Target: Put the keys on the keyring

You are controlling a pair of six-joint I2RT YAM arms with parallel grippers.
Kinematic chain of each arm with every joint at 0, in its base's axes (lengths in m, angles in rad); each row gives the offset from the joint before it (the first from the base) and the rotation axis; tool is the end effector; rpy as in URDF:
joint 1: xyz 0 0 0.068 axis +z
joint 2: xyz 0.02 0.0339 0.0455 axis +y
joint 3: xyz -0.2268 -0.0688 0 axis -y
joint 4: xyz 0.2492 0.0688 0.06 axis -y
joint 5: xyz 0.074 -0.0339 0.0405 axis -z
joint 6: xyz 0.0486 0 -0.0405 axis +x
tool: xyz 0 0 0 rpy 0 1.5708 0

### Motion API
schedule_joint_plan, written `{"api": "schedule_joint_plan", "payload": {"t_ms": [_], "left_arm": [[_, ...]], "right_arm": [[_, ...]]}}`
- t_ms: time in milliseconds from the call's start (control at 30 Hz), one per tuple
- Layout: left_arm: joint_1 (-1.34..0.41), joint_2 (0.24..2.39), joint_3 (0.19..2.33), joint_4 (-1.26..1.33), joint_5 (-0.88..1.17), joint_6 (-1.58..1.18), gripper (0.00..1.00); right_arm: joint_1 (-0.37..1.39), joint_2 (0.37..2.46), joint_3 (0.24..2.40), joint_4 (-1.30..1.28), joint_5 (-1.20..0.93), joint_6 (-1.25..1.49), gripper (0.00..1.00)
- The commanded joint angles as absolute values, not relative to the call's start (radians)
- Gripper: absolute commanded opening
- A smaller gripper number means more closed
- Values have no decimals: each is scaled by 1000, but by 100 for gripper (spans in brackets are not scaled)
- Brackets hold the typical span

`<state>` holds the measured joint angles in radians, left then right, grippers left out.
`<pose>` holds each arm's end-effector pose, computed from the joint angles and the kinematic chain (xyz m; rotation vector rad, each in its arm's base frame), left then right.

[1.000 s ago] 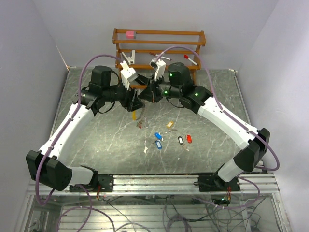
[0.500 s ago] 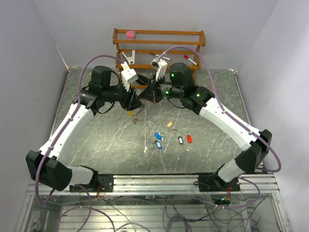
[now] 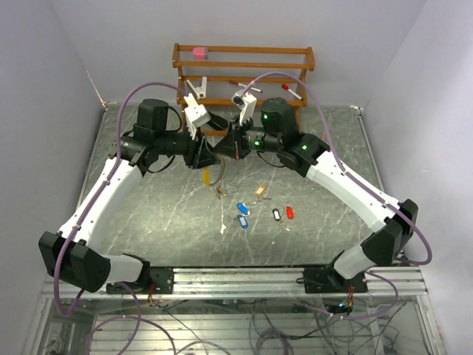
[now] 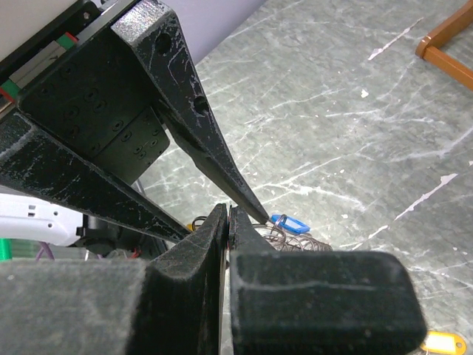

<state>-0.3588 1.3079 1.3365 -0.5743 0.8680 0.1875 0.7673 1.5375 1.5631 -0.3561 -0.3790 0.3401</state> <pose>0.2665 -0.1396 0.3449 1.0362 1.7755 -1.0143 0.2558 0.2717 0.3679 -0.6977 1.9129 1.0866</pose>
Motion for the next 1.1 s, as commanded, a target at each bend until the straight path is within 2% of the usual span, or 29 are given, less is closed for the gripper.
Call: {"api": "schedule_joint_plan", "payload": {"t_ms": [0, 167, 300, 533, 667, 733, 767, 1067], "left_arm": [[-343, 1293, 1379, -572, 932, 194, 47], [-337, 1286, 1368, -568, 942, 193, 45], [-327, 1285, 1364, -539, 962, 162, 38], [-321, 1286, 1361, -532, 971, 157, 36], [-316, 1285, 1361, -535, 970, 158, 26], [-315, 1285, 1362, -535, 970, 155, 10], [-314, 1285, 1362, -536, 968, 155, 7], [-308, 1288, 1359, -533, 977, 147, 7]], "right_arm": [[771, 1487, 1557, -307, -397, 347, 0], [770, 1466, 1523, -281, -399, 360, 0], [770, 1462, 1519, -285, -400, 360, 0], [770, 1435, 1487, -269, -399, 363, 0], [771, 1431, 1468, -259, -410, 369, 0], [770, 1432, 1464, -258, -413, 370, 0], [770, 1431, 1462, -257, -414, 368, 0], [770, 1406, 1439, -240, -404, 362, 0]]}}
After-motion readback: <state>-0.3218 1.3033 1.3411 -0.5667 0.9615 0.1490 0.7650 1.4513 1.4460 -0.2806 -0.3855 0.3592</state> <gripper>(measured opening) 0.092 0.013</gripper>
